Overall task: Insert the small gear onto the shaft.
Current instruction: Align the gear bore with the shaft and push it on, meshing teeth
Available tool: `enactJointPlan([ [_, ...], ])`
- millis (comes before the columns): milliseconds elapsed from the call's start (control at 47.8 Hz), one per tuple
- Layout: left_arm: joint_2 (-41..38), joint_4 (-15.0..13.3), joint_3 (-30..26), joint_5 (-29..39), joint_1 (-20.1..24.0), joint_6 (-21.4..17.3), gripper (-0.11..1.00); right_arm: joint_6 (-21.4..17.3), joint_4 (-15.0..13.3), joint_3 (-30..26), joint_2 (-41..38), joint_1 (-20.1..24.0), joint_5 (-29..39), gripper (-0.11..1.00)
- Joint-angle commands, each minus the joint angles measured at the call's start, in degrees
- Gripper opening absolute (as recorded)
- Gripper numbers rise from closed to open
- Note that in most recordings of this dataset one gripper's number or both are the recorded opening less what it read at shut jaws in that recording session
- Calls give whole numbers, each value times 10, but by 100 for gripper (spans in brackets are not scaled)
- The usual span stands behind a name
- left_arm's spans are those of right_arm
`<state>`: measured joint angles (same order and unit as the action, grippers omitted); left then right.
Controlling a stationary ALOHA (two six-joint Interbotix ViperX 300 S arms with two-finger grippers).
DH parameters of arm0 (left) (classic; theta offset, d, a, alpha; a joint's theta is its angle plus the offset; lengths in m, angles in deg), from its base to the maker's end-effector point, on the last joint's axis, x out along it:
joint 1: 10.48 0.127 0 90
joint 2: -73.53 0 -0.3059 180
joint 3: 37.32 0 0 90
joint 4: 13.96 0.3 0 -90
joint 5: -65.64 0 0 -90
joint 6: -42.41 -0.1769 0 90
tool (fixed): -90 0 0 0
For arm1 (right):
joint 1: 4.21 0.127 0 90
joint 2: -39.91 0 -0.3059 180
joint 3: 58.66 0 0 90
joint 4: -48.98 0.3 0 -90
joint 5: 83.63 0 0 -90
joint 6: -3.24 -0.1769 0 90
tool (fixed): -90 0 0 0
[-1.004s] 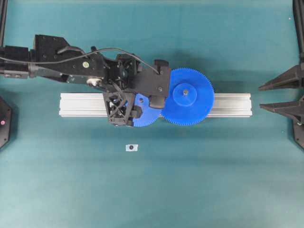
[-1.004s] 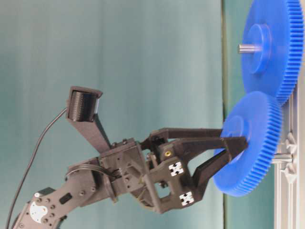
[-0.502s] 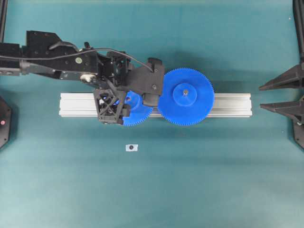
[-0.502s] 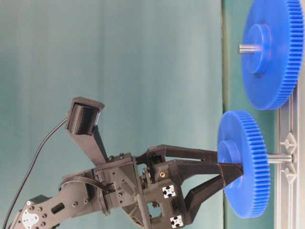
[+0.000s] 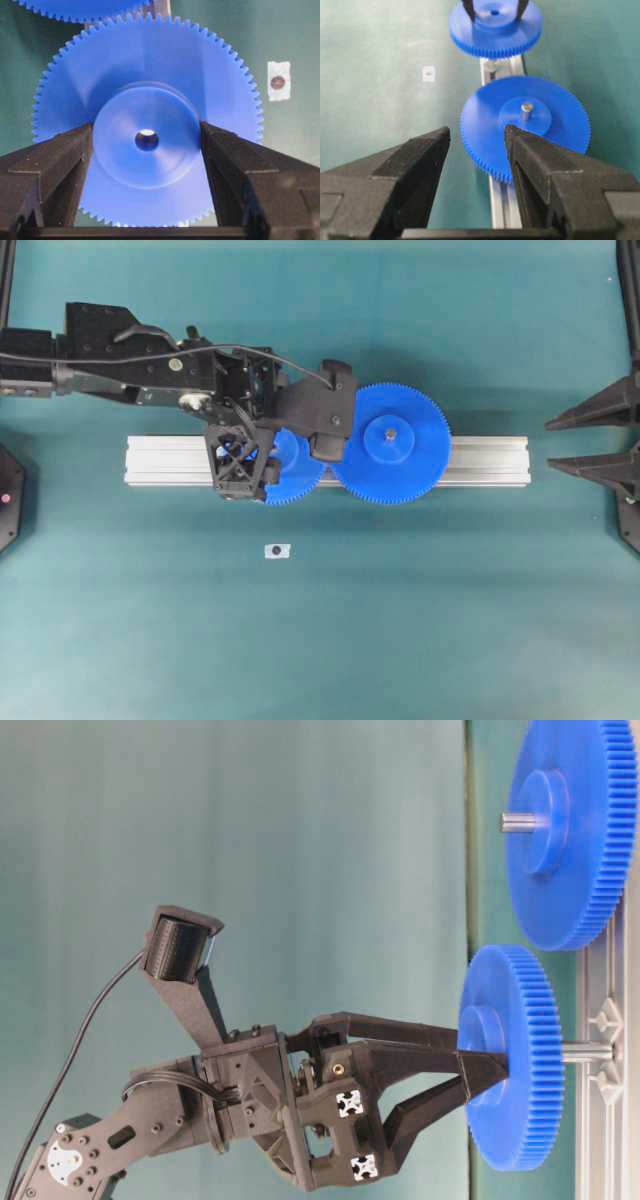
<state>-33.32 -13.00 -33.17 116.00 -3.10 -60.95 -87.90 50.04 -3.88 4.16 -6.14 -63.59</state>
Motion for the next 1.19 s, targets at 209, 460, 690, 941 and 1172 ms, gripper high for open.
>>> enactJointPlan([
  [209,4,3,-3,-5,19,3,71,-4,-1,-8,-4,-1,-4,60],
  [460,4,3,-5,-6,5,18,71,-4,-1,-7,-4,-1,-4,60],
  [690,4,3,-4,-13,-10,32,71,-4,-1,-7,-4,-1,-5,60],
  [941,4,3,-5,-36,-13,49,71,-4,-1,-7,-4,-1,-6,60],
  [1172,6,3,3,-31,-13,54,71,-4,-1,-6,-4,-1,-5,60],
])
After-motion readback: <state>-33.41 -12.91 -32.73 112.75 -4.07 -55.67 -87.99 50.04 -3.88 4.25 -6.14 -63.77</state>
